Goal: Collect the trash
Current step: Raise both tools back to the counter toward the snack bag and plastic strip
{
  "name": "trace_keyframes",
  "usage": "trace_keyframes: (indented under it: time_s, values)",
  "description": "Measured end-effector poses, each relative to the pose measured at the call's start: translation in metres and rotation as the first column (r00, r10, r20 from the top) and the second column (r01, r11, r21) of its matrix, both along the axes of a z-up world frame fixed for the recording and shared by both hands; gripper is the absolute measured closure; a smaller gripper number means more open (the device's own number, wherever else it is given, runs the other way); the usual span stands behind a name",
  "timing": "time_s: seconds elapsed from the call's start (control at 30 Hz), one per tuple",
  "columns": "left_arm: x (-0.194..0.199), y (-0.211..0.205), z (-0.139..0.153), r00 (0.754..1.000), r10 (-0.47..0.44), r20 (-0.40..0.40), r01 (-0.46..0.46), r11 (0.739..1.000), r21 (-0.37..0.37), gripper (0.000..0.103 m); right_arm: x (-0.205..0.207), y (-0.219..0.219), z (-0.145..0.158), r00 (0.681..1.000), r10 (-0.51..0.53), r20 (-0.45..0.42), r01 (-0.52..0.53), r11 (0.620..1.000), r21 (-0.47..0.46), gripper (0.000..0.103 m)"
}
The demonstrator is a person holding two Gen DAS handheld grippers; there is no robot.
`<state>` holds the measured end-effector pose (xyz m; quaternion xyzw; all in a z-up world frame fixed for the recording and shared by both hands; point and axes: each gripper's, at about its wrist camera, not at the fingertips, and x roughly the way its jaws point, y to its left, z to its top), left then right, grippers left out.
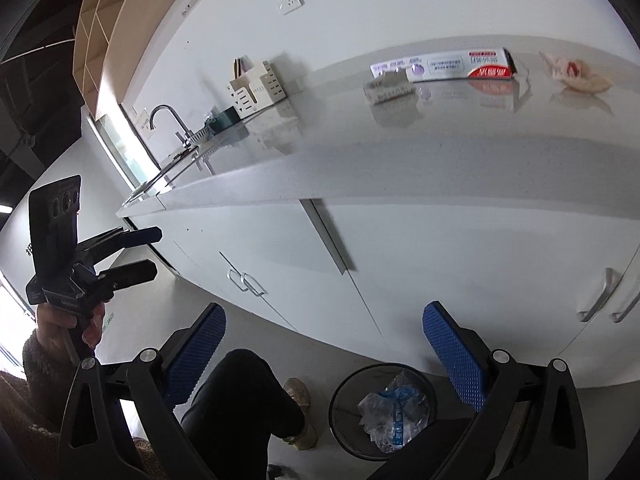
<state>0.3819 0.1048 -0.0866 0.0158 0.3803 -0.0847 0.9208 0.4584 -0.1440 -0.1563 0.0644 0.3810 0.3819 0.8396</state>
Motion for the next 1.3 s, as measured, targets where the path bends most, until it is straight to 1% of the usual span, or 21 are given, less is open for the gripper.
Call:
trace_keyframes:
  time_s: [0.1,0.23,0.33,0.43,0.53,0.67,0.73,0.8,0.9,0.93,1.07,1.13,1.2,1.27,1.3]
  values:
    - [0.001,0.003,0.021,0.999,0.001,0.039,-0.001,1.0,-0.004,0.004,-0.006,-0.015,0.026,0.999,-0.027,0.029,0.027,1.0,0.008,0.003]
    - [0.012,0.003,0.043,0.996,-0.017,0.085,0.018,1.0,-0.005,0.004,-0.008,-0.036,0.048,0.995,-0.073,0.068,0.072,0.997,0.016,0.003]
    - [0.026,0.0,0.05,0.994,-0.035,0.106,0.035,0.999,0.0,0.004,-0.003,-0.05,0.056,0.987,-0.134,0.092,0.133,0.991,0.014,0.003]
    - [0.047,0.005,0.054,0.991,-0.021,0.132,0.02,1.0,0.007,0.004,0.009,-0.06,0.059,0.983,-0.15,0.109,0.149,0.989,0.016,0.003]
    - [0.082,0.024,0.056,0.992,0.046,0.121,-0.045,0.999,-0.012,0.004,0.021,-0.067,0.062,0.978,-0.158,0.139,0.16,0.987,-0.002,0.003]
    - [0.13,0.049,0.051,0.988,0.123,0.097,-0.124,0.992,0.014,0.004,0.044,-0.07,0.067,0.964,-0.189,0.188,0.198,0.98,-0.03,0.003]
    - [0.154,0.064,0.048,0.985,0.15,0.083,-0.15,0.989,-0.004,0.004,0.055,-0.072,0.068,0.957,-0.203,0.209,0.215,0.976,-0.036,0.003]
    - [0.176,0.083,0.047,0.979,0.193,0.064,-0.192,0.981,-0.026,0.004,0.071,-0.076,0.07,0.953,-0.22,0.21,0.231,0.973,-0.029,0.003]
    - [0.203,0.112,0.045,0.965,0.255,0.06,-0.252,0.967,-0.047,0.004,0.095,-0.08,0.072,0.949,-0.243,0.199,0.255,0.966,-0.035,0.003]
    - [0.213,0.121,0.043,0.957,0.287,0.044,-0.286,0.958,-0.03,0.004,0.103,-0.081,0.074,0.947,-0.247,0.204,0.261,0.964,-0.045,0.003]
    - [0.245,0.143,0.031,0.941,0.338,-0.028,-0.338,0.941,0.003,0.004,0.133,-0.082,0.089,0.932,-0.265,0.247,0.294,0.952,-0.088,0.003]
    - [0.257,0.147,0.028,0.939,0.341,-0.044,-0.34,0.94,0.018,0.004,0.15,-0.084,0.096,0.926,-0.277,0.257,0.312,0.944,-0.11,0.003]
    - [0.266,0.146,0.025,0.936,0.35,-0.051,-0.347,0.936,0.058,0.004,0.17,-0.087,0.101,0.917,-0.29,0.276,0.334,0.934,-0.128,0.003]
    - [0.277,0.147,0.021,0.937,0.342,-0.076,-0.336,0.939,0.076,0.004,0.193,-0.09,0.101,0.913,-0.299,0.278,0.354,0.918,-0.178,0.003]
    - [0.281,0.148,0.02,0.933,0.351,-0.08,-0.345,0.935,0.082,0.004,0.206,-0.092,0.1,0.912,-0.307,0.273,0.366,0.909,-0.199,0.003]
